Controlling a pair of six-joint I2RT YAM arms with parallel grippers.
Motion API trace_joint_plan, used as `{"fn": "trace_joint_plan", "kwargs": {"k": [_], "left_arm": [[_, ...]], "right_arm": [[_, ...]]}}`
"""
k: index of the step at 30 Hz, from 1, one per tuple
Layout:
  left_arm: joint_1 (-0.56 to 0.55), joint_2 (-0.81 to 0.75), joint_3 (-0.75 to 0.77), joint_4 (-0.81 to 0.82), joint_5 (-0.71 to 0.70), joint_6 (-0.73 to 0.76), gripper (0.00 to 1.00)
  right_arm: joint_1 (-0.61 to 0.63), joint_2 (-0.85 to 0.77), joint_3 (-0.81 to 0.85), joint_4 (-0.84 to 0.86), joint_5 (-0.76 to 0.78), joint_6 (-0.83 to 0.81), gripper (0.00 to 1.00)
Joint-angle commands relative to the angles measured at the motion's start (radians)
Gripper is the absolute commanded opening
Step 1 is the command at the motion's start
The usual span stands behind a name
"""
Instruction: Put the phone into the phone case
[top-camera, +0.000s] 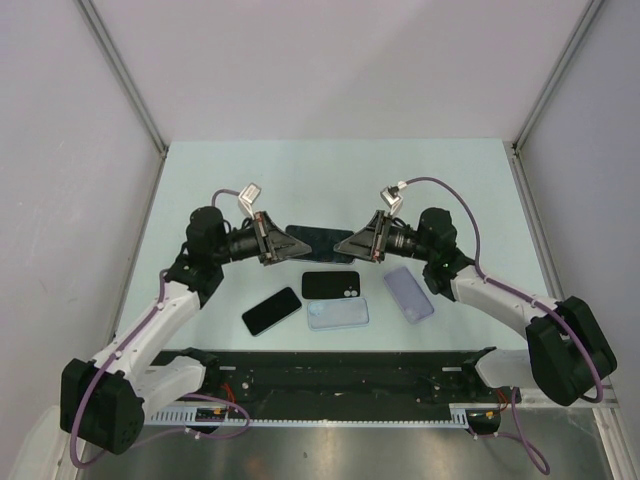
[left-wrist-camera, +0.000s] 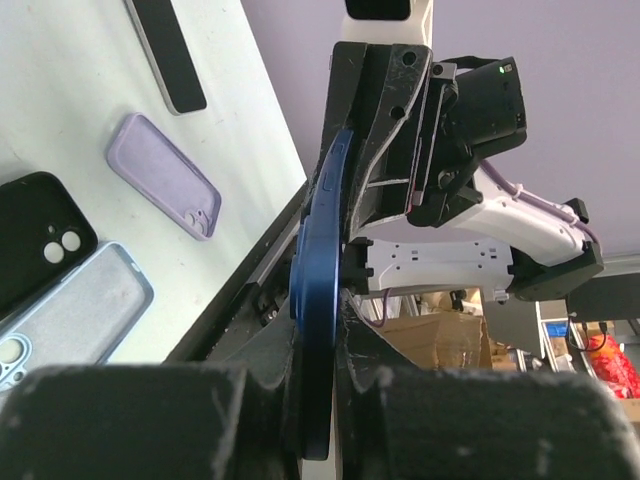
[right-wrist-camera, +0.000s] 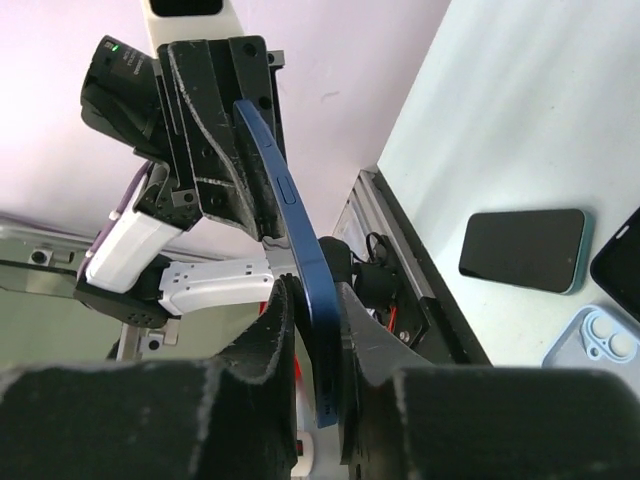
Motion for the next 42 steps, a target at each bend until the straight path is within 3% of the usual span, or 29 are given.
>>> {"fn": "trace_joint_plan", "kwargs": {"k": [1,5,8,10,11,14,17,20,31,35,42], "left_arm": [[-0.019,0.006,0.001,0.059,0.004,0.016,0.00],[-0.021,0.017,-0.002,0.059,0.002,0.023,0.00],[-0.019,0.026,-0.008,0.059,-0.001,0.037,0.11],[-0.013,0.030,-0.016,0.059,-0.008,0.054,0.24],[-0.007,0.032,-0.019,0.056,-0.017,0.065,0.40],[0.039,0.034,-0.049,0.041,-0.021,0.085,0.69],[0.103,0.056,-0.079,0.016,-0.007,0.124,0.87],[0.155,0.081,-0.096,-0.040,-0.004,0.176,0.97],[0.208,0.040,-0.137,-0.091,-0.050,0.298,1.00],[0.208,-0.041,-0.064,-0.340,-0.180,0.437,1.00],[0.180,-0.160,0.010,-0.586,-0.410,0.574,1.00]], "right_arm": [[0.027,0.002,0.007,0.029,0.008,-0.021,0.08],[0.024,0.015,0.007,0.029,0.003,-0.025,0.05],[0.024,0.025,0.009,0.044,-0.006,-0.024,0.04],[0.022,0.022,0.007,0.039,-0.009,-0.028,0.04],[0.019,0.024,0.007,0.032,-0.011,-0.035,0.03],[0.010,0.019,0.007,-0.008,-0.011,-0.064,0.03],[0.001,0.016,0.007,-0.048,-0.014,-0.097,0.02],[-0.018,0.010,0.007,-0.099,-0.018,-0.134,0.02],[-0.080,-0.040,0.007,-0.318,-0.032,-0.265,0.01],[-0.090,-0.050,0.004,-0.375,-0.029,-0.305,0.01],[-0.100,-0.034,-0.036,-0.291,-0.083,-0.240,0.00]]}}
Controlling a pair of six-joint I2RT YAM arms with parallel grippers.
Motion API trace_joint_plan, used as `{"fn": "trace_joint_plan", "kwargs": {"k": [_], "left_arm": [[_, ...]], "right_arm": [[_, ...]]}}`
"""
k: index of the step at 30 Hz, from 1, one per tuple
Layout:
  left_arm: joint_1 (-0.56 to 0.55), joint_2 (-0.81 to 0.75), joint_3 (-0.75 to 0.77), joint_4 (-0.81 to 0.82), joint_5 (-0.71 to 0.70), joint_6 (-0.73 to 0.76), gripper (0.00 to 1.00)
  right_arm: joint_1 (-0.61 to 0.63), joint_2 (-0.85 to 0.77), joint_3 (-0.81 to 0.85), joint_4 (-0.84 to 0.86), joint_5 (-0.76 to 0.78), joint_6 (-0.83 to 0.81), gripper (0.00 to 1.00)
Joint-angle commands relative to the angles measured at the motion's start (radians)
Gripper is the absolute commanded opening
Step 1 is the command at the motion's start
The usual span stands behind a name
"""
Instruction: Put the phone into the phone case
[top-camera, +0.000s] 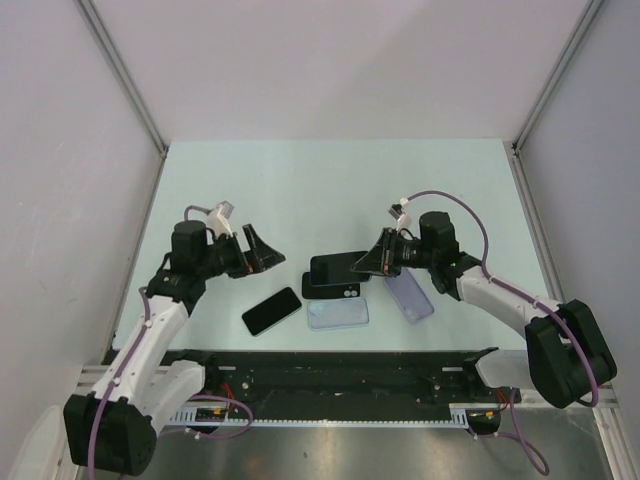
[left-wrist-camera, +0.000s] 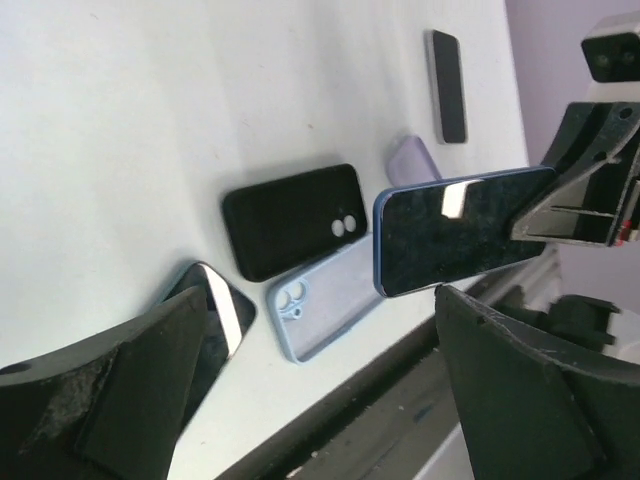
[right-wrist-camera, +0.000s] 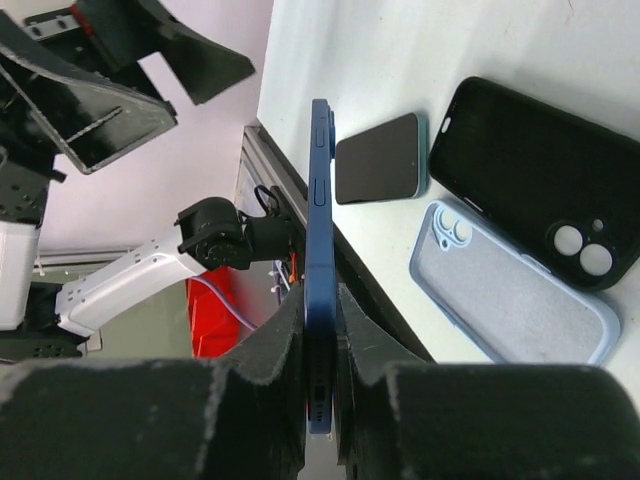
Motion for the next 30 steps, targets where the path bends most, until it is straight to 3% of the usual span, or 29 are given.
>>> {"fn": "trace_joint_plan", "kwargs": {"k": [1,8,17,21,30], "left_arm": [[-0.035,-0.064,0.073,-0.219,-0.214,0.118,1.00],[-0.300,-0.010,0.117,-0.313,-0.515,0.052,1.00],[-0.543,0.120,0.124,-0.337,-0.640,-0.056,1.00],[-0.598,0.146,0.116,-0.335,-0.664,-0.103,1.00],[-0.604,0.120,0.093,-0.329,-0.650,-0.120,0.97]], "right_arm": [[-0.008,-0.019,-0.016,0.086,-0.059,0.035,0.00],[-0.006,-0.036,-0.036,0.054,-0.055,0.028,0.00],[-0.009,-0.122,-0.099,-0.047,-0.032,-0.009,0.00],[-0.011,-0.154,-0.137,-0.026,-0.032,0.012,0.00],[-0.009,-0.156,-0.151,-0.031,-0.046,0.003,0.00]]}}
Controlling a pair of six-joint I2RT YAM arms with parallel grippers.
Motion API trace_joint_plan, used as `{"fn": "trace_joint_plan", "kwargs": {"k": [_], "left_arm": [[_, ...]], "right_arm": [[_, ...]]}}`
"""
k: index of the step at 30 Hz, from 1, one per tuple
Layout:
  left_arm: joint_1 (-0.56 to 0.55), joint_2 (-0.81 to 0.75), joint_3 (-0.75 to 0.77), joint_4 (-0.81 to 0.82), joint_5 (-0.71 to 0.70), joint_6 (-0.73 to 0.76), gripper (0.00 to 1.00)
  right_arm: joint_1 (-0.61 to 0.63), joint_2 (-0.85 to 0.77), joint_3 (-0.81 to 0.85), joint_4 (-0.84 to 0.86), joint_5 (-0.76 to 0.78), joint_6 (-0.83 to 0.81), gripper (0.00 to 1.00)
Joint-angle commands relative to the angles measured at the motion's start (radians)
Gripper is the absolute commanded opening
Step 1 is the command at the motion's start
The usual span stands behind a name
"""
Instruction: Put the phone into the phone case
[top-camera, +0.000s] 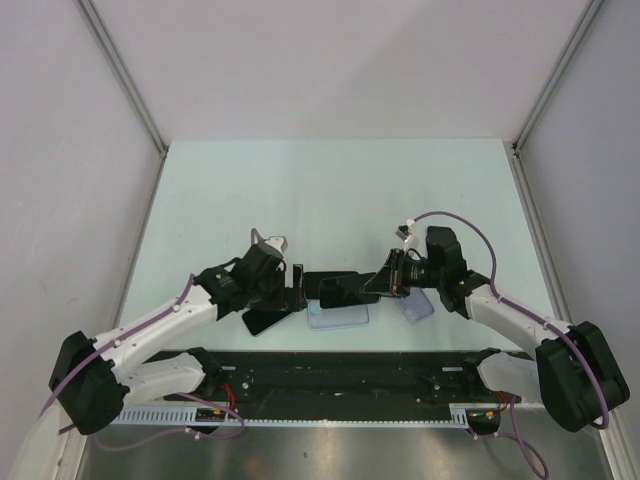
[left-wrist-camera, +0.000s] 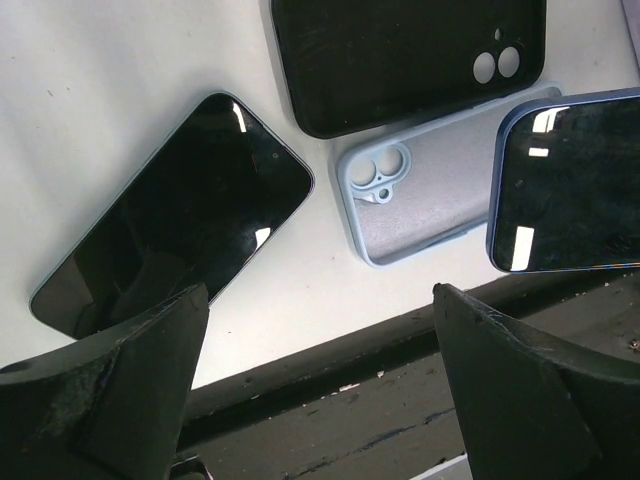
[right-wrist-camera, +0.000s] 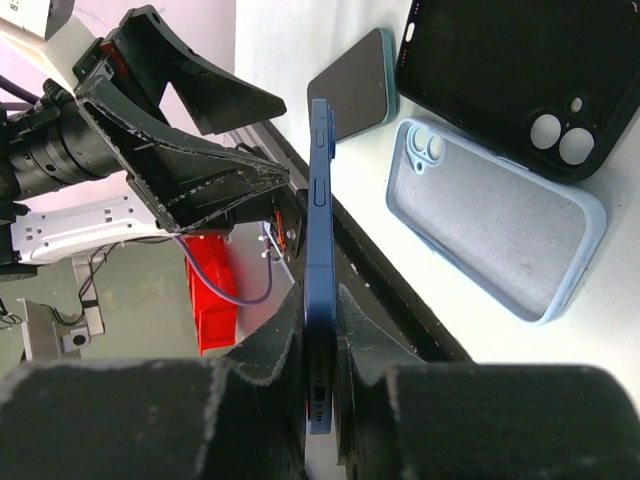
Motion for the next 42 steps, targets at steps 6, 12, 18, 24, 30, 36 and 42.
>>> {"fn": "trace_joint_plan", "kwargs": {"k": [6,12,18,24,30,36,42], "left_arm": [[-0.004,-0.008,-0.004,0.036,0.016,-0.035,0.80],[-0.006,0.084,-0.020,0.133,0.142,-0.030,0.62],[-0.004,0.187,-0.040,0.229,0.225,-0.043,0.57],[-0.003,0.229,-0.067,0.294,0.248,-0.055,0.55],[0.013,0.244,-0.119,0.365,0.280,-0.081,0.52],[0.036,0.247,-0.165,0.409,0.288,-0.095,0.51],[0.039,0.272,-0.187,0.454,0.293,-0.099,0.47]], "right_arm": [[-0.002,0.006,0.007,0.019,-0.037,-0.036,0.00],[-0.002,0.042,0.001,0.021,-0.046,-0.059,0.00],[-0.001,0.112,-0.004,0.024,-0.066,-0.105,0.00],[0.014,0.192,-0.002,0.053,-0.075,-0.126,0.00],[0.031,0.293,-0.002,0.145,-0.102,-0.099,0.00],[0.063,0.348,-0.002,0.216,-0.096,-0.072,0.00],[0.099,0.397,-0.005,0.259,-0.078,-0.046,0.00]]}}
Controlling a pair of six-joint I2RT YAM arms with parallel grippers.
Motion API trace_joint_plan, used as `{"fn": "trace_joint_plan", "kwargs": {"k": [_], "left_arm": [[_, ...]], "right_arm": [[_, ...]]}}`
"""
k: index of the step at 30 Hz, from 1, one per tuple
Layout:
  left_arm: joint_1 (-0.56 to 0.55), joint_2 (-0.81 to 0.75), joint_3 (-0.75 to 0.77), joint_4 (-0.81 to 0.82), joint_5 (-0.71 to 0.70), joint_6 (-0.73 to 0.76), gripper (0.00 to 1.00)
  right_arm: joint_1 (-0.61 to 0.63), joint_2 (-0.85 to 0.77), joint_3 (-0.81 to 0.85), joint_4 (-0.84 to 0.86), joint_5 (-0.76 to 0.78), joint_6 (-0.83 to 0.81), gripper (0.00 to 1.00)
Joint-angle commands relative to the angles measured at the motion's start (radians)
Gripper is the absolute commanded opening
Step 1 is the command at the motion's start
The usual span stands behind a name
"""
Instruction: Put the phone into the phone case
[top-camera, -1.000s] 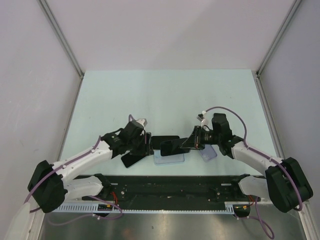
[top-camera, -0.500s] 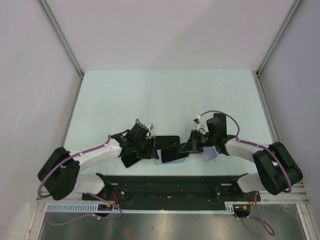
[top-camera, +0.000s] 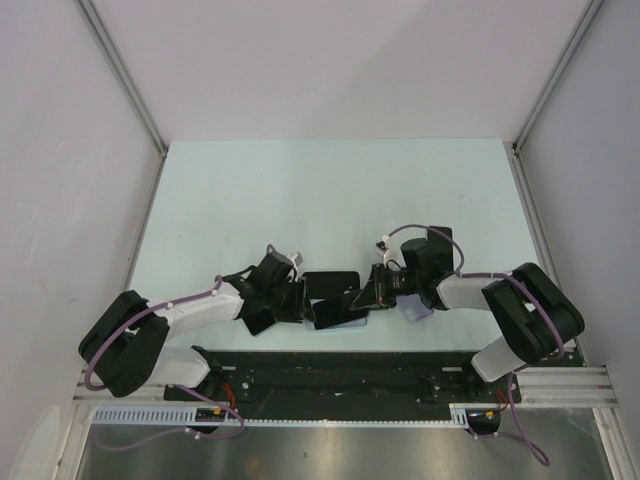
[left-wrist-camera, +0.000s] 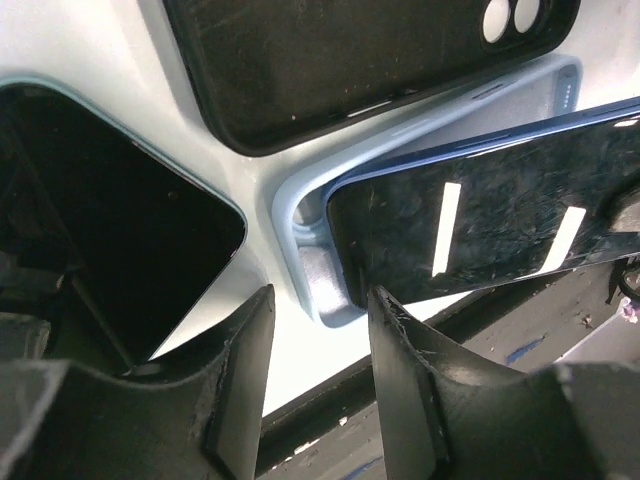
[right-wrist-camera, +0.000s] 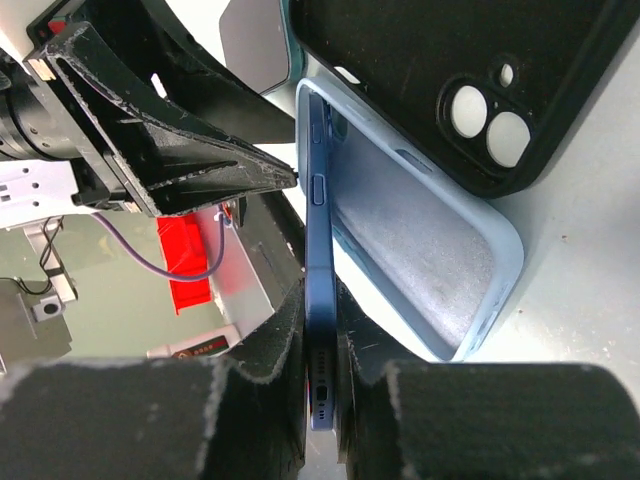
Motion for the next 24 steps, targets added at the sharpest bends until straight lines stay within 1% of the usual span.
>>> {"fn": "trace_joint_plan", "kwargs": {"k": [1,8,12,13,17,21,24], "left_arm": [[0.006,0.019,-0.023,0.072,0.008,-0.020,0.47],[0.006,0.025,-0.057,0.156,0.029,-0.049,0.45],[0.006,0.044,-0.062,0.179,0.051,-0.058,0.44],[0.004,0.044,-0.068,0.182,0.048,-0.068,0.44],[0.004,0.048,-0.079,0.205,0.051,-0.075,0.43],[0.004,0.047,-0.079,0.208,0.057,-0.060,0.43],[0.004,0.036,-0.079,0.207,0.054,-0.051,0.47]], "right_arm": [[0.037,0.028,0.003,0.074,-0.024,0.034,0.00],[0.061,0.083,-0.003,0.096,0.036,0.086,0.00],[0.086,0.126,-0.035,0.221,0.044,0.173,0.00],[0.093,0.135,-0.049,0.284,0.045,0.184,0.00],[0.142,0.195,-0.057,0.360,0.067,0.210,0.00],[0.161,0.247,-0.077,0.435,0.067,0.245,0.00],[0.164,0.272,-0.095,0.495,0.062,0.279,0.00]]}}
